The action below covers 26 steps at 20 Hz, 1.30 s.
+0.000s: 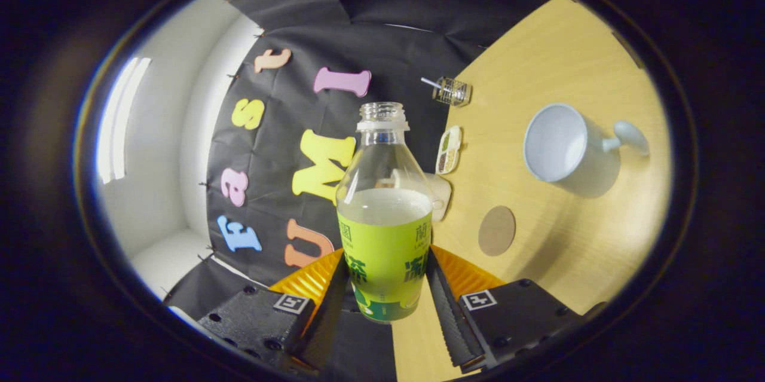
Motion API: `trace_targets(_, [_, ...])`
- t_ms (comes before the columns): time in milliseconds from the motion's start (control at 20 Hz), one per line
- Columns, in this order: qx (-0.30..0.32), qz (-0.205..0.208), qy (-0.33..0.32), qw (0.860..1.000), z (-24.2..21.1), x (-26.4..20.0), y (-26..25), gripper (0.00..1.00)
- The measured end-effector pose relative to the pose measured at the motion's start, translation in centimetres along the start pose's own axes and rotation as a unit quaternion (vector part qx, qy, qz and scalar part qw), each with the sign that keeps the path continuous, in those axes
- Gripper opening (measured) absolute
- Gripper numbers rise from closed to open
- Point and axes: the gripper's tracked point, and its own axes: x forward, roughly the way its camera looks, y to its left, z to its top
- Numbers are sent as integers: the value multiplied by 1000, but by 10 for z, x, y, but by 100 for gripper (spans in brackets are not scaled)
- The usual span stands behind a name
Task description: Take the bottle from table, then pour the juice into the cup, finally place the bottle on the coaster
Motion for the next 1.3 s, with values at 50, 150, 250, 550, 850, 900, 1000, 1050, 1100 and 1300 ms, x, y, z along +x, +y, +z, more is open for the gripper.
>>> trace_targets(50, [-32,-15,1,999,-1,-1,-4,78])
trace_targets(150, [-100,-54,7,993,-2,-7,-15,78])
trace_targets(250, [-171,-81,6,982,-1,-12,-17,78])
trace_targets(550, [-373,-120,-21,920,17,-13,-7,78])
trace_targets(850, [-462,-146,-37,874,28,18,-4,79])
trace_targets(900, [-472,-151,-41,868,31,27,-2,79])
trace_targets(1000, [-487,-156,-40,858,34,42,-5,79])
trace_targets(1050, [-493,-154,-39,855,31,49,-6,79])
trace_targets(1100, [-500,-153,-38,851,33,57,-7,79])
trace_targets(1300, [-518,-164,-29,839,33,85,-26,79])
